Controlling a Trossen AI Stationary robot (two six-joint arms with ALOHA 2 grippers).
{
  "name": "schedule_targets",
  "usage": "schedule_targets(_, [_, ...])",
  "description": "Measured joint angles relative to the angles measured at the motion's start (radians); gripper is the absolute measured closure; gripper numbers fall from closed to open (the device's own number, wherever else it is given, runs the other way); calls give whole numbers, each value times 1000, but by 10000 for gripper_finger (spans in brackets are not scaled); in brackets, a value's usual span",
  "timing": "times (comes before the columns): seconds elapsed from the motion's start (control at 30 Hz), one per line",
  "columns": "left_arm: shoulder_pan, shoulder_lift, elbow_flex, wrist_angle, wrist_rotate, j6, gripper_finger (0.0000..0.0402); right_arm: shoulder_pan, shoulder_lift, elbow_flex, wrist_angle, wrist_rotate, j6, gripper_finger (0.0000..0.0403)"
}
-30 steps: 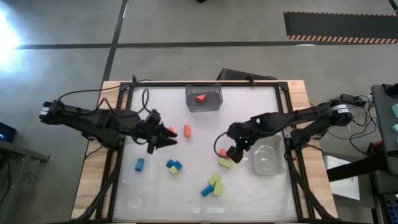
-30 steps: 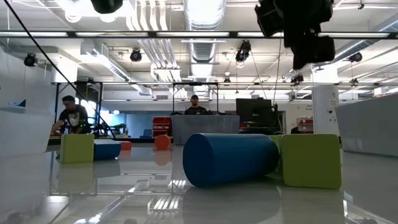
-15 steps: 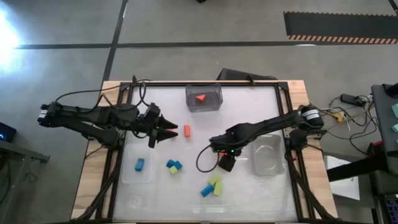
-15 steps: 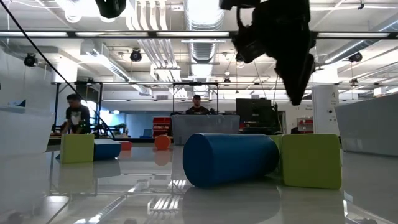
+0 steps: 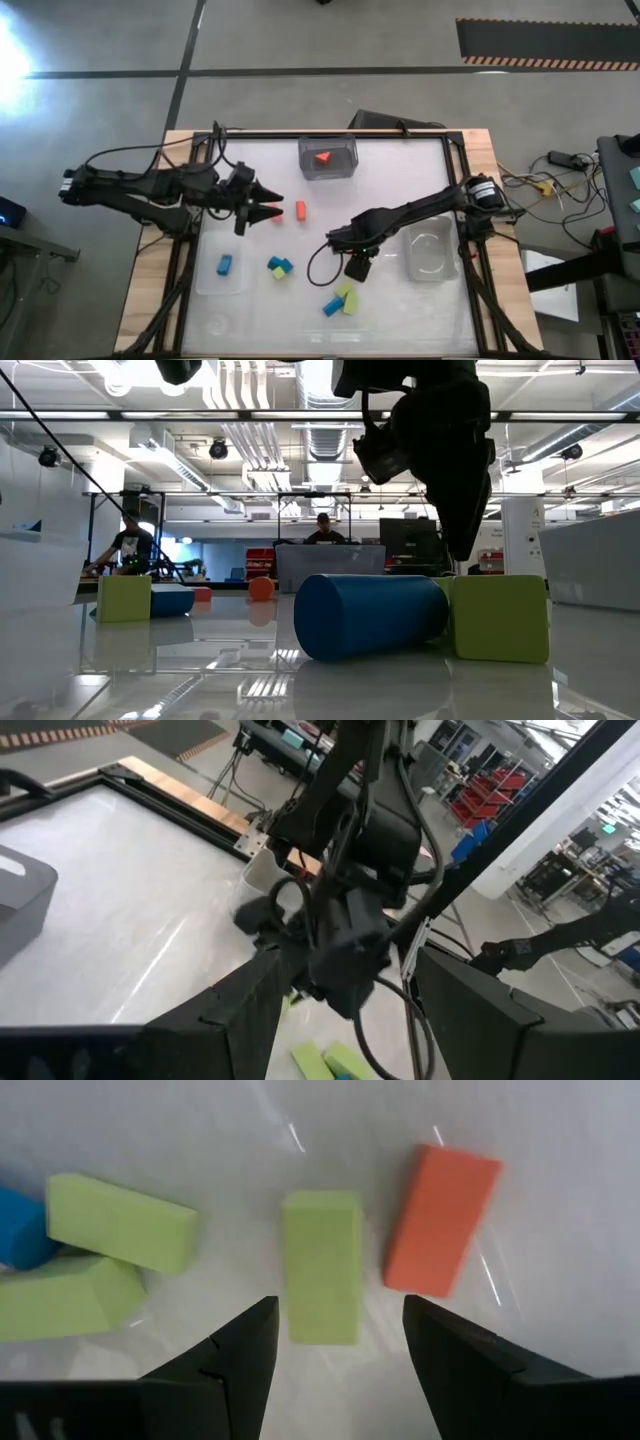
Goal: Sort & place blocks by color
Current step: Put the green block into the gray bin
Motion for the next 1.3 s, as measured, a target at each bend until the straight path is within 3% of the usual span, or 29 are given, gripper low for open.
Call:
schedule_targets(0.53, [16,-32,2,0,-6,25,191,25,109,-1,42,18,42,198])
schedule_targets(0.87, [18,-29,0,1,-7,25,191,26,123,-1,42,16,42,277])
schedule_targets(1.3, [20,-28,0,2,-25,25,191,24,76,-3,26,-10,87,281])
